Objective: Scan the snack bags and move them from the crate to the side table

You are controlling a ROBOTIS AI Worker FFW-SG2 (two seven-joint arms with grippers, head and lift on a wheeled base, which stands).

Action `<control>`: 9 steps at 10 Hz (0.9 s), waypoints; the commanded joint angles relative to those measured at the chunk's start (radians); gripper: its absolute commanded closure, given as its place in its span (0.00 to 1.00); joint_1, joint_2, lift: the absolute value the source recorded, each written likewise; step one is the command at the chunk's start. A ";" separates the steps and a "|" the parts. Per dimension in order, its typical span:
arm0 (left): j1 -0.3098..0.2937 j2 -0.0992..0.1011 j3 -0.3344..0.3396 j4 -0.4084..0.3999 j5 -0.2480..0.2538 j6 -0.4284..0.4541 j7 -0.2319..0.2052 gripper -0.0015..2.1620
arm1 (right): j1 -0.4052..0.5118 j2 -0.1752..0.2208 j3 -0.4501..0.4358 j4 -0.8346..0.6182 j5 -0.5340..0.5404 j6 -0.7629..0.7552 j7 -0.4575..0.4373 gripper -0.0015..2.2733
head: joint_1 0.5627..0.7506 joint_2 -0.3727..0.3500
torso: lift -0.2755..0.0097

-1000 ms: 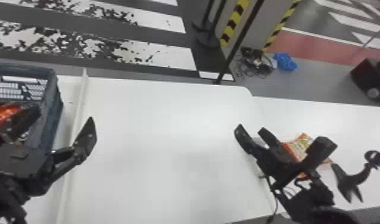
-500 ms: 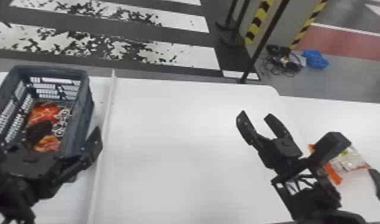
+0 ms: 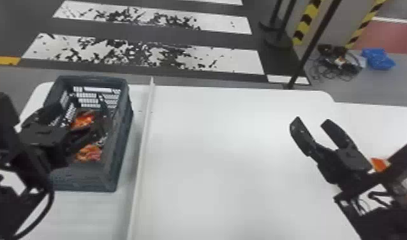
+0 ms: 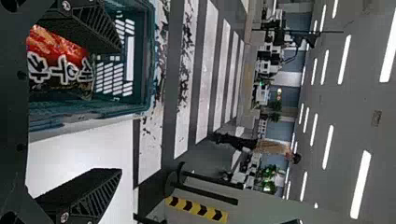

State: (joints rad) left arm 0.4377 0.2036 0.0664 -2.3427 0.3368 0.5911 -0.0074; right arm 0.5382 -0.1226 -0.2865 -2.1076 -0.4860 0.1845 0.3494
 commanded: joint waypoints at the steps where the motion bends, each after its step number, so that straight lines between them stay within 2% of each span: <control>1: -0.094 -0.018 -0.010 0.085 -0.005 0.016 0.014 0.04 | -0.009 -0.003 0.000 0.023 0.003 -0.001 0.008 0.04 | 0.70 0.38 | 0.66; 2: -0.166 -0.033 -0.020 0.148 -0.013 0.080 0.027 0.04 | -0.021 -0.008 0.000 0.054 0.003 -0.004 0.014 0.04 | 0.70 0.39 | 0.66; 3: -0.246 -0.041 -0.039 0.204 -0.021 0.166 0.069 0.05 | -0.037 -0.012 0.000 0.083 0.003 -0.007 0.023 0.04 | 0.70 0.40 | 0.66; 5: -0.373 -0.049 -0.071 0.266 -0.032 0.350 0.155 0.05 | -0.072 -0.035 -0.005 0.135 -0.002 -0.004 0.023 0.04 | 0.70 0.40 | 0.66; 6: -0.402 -0.053 -0.074 0.279 -0.036 0.402 0.181 0.05 | -0.078 -0.045 -0.010 0.149 -0.005 -0.004 0.025 0.04 | 0.70 0.40 | 0.66; 7: -0.410 -0.055 -0.074 0.283 -0.050 0.414 0.216 0.05 | -0.084 -0.054 -0.019 0.161 -0.014 -0.004 0.026 0.04 | 0.70 0.39 | 0.66; 9: -0.422 -0.044 -0.045 0.283 -0.039 0.473 0.216 0.10 | -0.090 -0.066 -0.029 0.173 -0.031 -0.004 0.029 0.04 | 0.70 0.39 | 0.66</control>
State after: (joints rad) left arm 0.0197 0.1549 0.0128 -2.0604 0.2922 1.0462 0.2087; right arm 0.4498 -0.1857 -0.3137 -1.9382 -0.5134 0.1804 0.3786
